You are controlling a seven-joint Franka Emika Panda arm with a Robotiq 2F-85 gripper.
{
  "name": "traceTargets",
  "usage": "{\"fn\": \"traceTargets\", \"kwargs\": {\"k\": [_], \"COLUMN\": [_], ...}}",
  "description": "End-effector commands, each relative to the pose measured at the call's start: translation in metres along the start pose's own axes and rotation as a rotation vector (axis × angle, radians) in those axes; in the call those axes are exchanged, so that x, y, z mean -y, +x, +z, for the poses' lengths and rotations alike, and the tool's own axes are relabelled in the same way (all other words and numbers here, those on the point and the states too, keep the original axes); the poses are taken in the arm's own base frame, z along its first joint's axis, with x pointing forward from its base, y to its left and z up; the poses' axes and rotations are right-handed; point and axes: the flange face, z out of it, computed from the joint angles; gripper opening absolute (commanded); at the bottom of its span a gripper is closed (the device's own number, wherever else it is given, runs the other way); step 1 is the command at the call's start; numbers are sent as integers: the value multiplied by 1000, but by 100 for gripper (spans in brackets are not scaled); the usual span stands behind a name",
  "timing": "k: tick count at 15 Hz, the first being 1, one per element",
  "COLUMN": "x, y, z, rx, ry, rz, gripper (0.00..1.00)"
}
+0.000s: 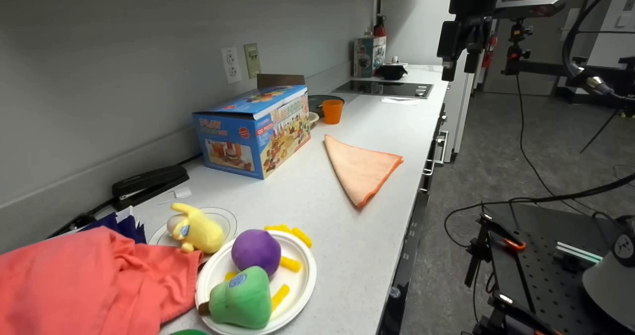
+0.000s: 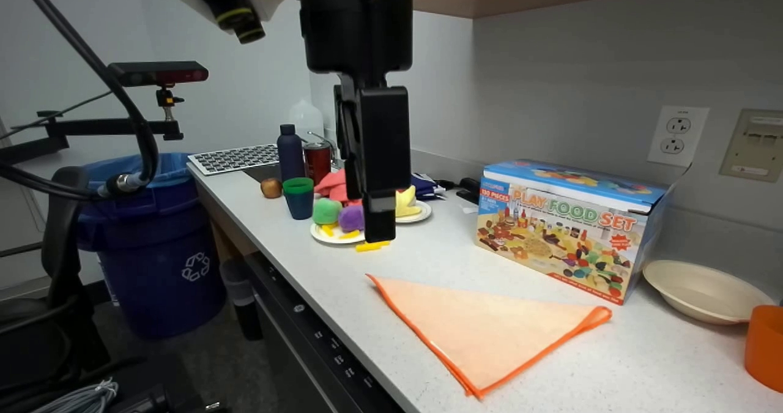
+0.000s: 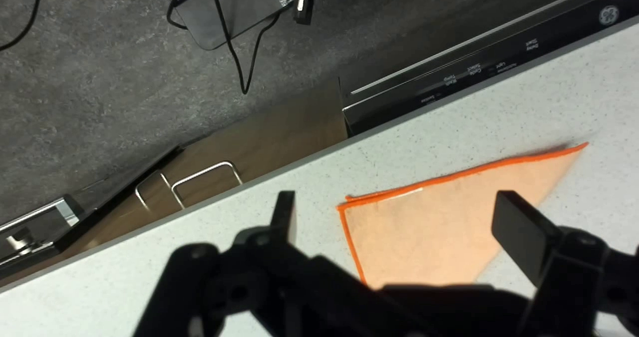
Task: Unfold the cloth
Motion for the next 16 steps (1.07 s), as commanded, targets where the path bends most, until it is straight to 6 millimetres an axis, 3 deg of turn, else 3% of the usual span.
{"fn": "traceTargets", "kwargs": {"k": [1,4,8,10,13,14,16], "x": [0,0,-1,1,8,14,21], "y": [0,1,28,45,71,94,112], "z": [-1,1,19,35,76,86,105], "rx": [1,7,-15,-31,-26,-25,-27], "ry": [0,-4,5,-3,-43,-61,-90], "rz": [0,9,86,126,184,191,211], "gripper": [100,100,100,100,100,100,100]}}
